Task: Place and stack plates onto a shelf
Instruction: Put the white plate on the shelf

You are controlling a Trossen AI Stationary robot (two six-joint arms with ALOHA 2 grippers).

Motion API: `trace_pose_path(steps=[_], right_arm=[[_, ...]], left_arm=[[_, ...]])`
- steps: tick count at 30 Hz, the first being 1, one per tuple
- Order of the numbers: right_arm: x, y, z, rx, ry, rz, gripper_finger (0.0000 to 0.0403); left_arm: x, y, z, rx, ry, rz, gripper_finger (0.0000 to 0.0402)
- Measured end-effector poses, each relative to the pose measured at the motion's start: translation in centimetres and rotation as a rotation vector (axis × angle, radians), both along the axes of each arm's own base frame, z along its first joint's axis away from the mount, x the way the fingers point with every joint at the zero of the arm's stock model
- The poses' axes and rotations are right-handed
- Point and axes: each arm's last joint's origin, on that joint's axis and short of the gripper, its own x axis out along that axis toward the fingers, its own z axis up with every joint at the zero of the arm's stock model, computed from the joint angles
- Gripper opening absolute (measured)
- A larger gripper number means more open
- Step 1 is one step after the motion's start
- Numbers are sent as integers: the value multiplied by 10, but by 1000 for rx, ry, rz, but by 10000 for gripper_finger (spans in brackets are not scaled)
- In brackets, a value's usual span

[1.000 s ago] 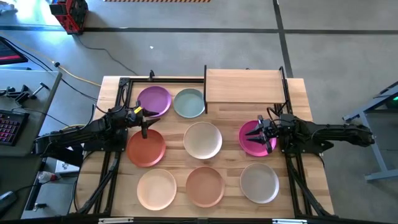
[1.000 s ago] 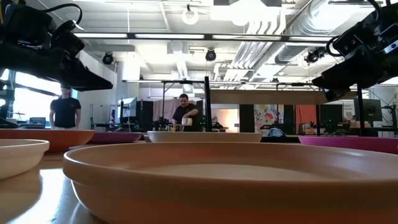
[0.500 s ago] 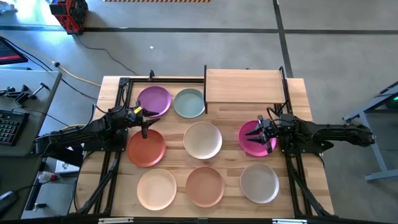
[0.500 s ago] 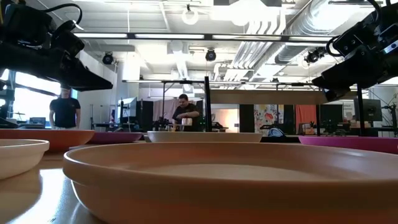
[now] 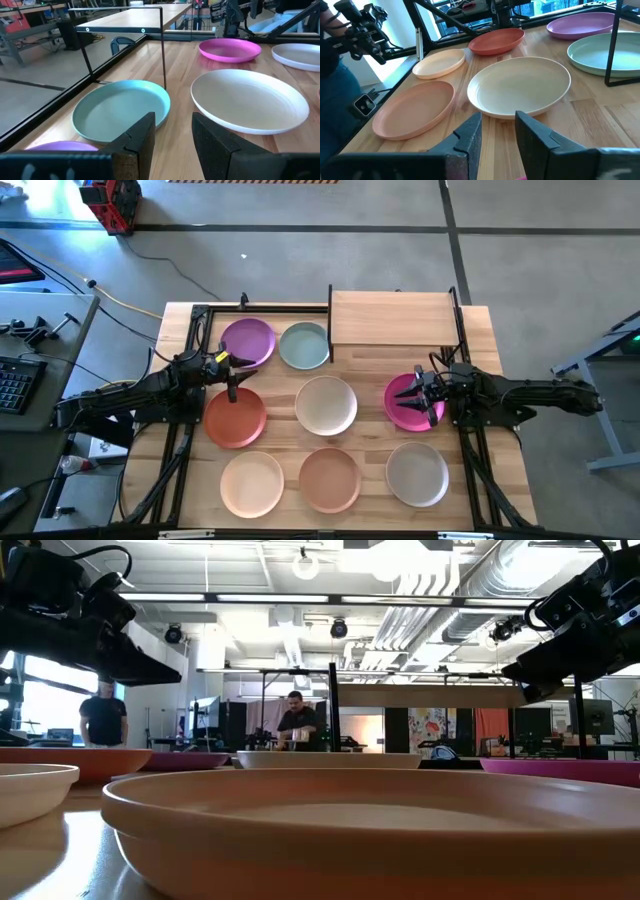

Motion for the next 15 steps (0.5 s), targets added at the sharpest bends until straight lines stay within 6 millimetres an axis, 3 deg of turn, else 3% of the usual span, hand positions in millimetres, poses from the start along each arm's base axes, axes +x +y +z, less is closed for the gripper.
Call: trace_pose_path(steps=[15], right_arm=[[0,0,0,0,0,0,100]], left_arm=[[0,0,0,-394,-133,85,117]])
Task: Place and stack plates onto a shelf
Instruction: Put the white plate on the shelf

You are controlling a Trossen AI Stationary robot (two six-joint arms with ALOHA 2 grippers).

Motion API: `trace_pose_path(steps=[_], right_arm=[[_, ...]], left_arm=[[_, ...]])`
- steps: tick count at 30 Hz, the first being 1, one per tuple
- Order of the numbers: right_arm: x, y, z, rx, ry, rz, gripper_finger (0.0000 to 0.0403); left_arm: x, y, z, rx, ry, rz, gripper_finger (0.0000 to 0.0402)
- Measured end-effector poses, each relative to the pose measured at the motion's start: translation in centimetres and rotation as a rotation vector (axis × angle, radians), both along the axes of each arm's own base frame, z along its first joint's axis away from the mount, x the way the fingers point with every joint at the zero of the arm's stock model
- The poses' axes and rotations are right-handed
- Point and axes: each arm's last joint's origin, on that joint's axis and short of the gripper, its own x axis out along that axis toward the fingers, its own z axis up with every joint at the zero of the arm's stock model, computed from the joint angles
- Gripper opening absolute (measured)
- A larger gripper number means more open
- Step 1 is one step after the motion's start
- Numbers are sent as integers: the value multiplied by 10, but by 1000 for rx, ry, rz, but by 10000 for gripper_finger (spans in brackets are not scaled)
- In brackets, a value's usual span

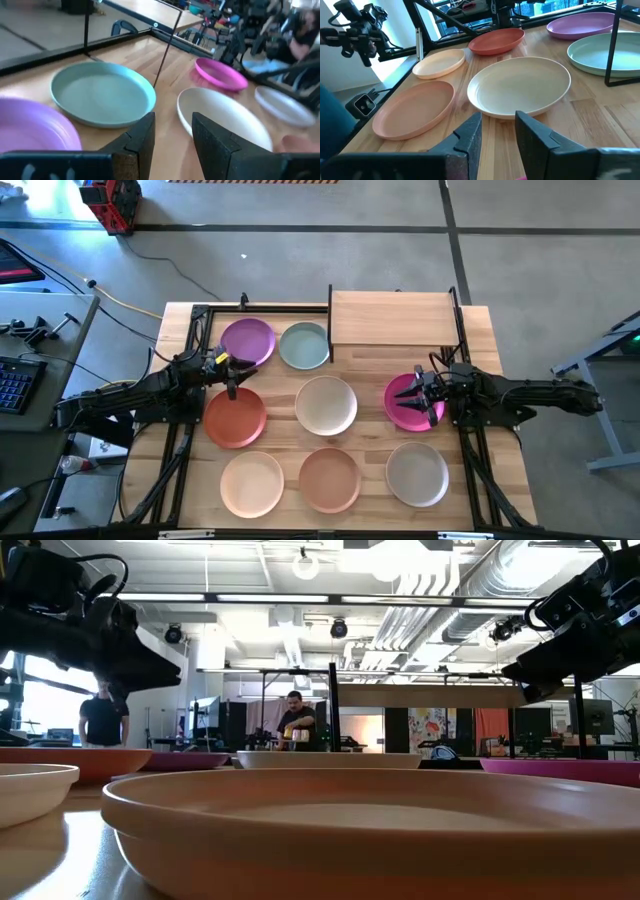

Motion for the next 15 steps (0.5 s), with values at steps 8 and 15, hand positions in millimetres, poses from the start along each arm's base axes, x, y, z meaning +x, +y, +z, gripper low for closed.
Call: trace_pose_path(steps=[8,15], right_arm=[[0,0,0,-104,-17,16,101],[0,0,0,-48,-7,3,101]], left_arm=[[0,0,2,-174,-74,35,117],[0,1,2,-243,-107,67,117]])
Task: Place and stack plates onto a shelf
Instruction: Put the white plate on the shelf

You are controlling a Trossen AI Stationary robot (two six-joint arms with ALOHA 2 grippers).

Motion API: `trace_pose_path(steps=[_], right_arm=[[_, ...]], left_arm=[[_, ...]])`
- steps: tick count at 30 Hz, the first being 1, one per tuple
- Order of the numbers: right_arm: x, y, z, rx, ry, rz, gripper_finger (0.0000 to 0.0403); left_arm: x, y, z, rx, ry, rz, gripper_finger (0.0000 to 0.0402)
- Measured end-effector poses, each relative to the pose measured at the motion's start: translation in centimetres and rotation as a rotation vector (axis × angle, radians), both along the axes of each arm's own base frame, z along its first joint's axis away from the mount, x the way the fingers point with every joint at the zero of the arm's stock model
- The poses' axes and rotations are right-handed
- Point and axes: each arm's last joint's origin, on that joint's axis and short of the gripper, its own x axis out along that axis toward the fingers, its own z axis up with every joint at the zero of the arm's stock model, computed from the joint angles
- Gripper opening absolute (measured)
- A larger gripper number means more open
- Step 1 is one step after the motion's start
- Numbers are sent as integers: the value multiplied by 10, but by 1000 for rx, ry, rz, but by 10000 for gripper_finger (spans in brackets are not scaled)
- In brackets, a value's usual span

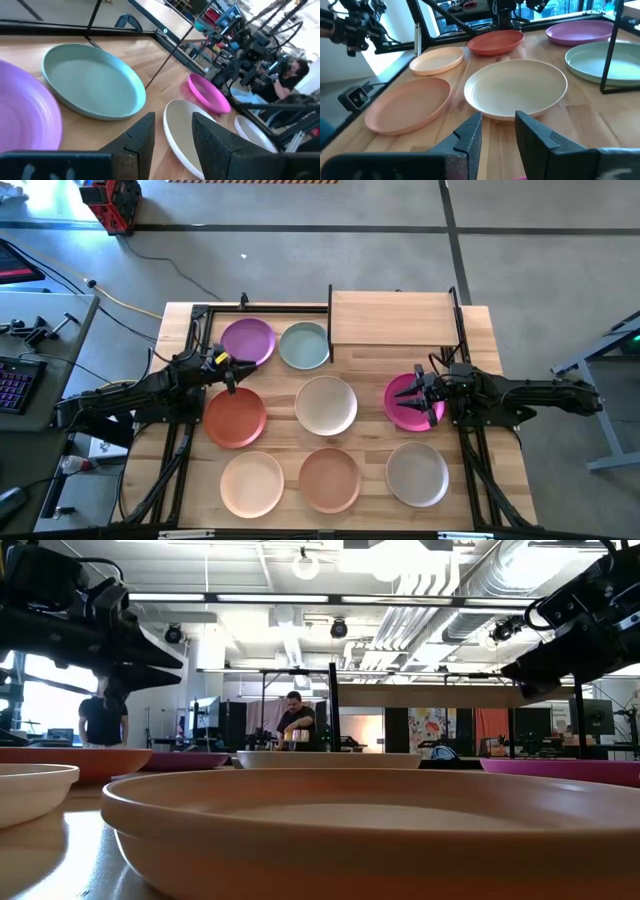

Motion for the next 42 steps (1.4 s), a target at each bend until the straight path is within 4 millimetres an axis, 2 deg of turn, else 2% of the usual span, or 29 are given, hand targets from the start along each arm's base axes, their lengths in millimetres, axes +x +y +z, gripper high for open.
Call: trace_pose_path(steps=[9,16,21,27,31,35,38,42], right_arm=[[1,-1,5,115,-37,-70,101],[3,-4,19,224,-171,-157,101],[2,-4,27,223,-256,-147,101],[-2,-4,49,203,-492,-121,101],[-7,-3,65,154,-646,-109,100],[-9,-4,92,111,-694,-137,100],[-10,-3,118,62,-618,-150,101],[-14,-4,154,24,-371,-207,101]], left_arm=[[-1,3,5,-140,-110,140,117],[-2,7,20,-86,-271,262,117],[-3,9,22,-21,-273,324,117],[-5,10,27,-23,-338,385,117],[-8,9,42,55,-469,397,117],[-12,8,67,143,-558,401,117],[-15,6,92,202,-582,403,117],[-16,5,126,255,-579,372,117]])
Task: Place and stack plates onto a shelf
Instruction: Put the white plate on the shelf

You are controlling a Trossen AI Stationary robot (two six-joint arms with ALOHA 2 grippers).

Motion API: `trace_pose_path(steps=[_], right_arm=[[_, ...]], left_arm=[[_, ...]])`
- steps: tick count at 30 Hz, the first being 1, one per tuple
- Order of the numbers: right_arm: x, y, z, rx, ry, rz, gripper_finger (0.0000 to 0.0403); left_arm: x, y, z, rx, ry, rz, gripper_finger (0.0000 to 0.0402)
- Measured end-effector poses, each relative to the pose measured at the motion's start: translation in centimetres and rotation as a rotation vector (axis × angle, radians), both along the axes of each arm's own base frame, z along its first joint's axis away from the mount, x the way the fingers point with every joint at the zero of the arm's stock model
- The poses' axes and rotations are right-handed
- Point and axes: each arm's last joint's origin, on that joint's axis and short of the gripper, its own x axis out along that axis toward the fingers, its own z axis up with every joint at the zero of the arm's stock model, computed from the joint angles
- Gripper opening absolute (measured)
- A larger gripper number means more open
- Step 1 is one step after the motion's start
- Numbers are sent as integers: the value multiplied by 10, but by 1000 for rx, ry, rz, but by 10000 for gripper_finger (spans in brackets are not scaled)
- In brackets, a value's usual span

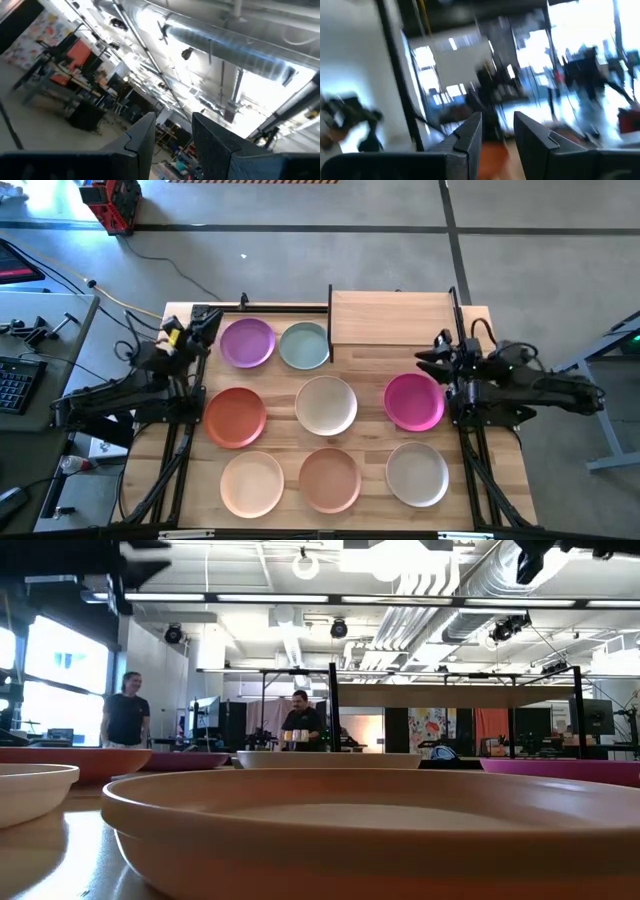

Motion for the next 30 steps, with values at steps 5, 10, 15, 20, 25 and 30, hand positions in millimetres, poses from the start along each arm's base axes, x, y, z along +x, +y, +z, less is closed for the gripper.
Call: trace_pose_path(steps=[5,10,15,20,25,30], right_arm=[[-3,-2,35,122,283,-66,101],[5,-3,54,179,484,-94,101],[19,-5,60,192,637,-104,101],[38,-7,54,201,746,-108,101],[56,-9,45,188,819,-78,101],[69,-10,38,195,873,-71,101]], left_arm=[[5,0,35,-13,114,-57,117],[14,3,51,-62,254,-84,117],[22,6,55,-87,322,-100,117],[35,7,42,-106,451,-235,117],[49,5,24,-147,610,-482,117],[60,1,4,-340,725,-624,117]])
